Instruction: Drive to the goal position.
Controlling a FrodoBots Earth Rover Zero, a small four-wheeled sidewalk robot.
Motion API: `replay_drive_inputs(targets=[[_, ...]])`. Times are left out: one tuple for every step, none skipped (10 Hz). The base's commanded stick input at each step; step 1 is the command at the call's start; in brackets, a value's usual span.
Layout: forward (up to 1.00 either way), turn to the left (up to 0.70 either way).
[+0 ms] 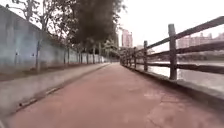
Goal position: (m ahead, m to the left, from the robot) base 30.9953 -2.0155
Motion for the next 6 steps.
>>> replay_drive_inputs(targets=[[0.96, 0.0], [0.96, 0.0], [0.96, 0.0], [0.96, 0.0], [0.95, 0.0], [0.96, 0.0]])
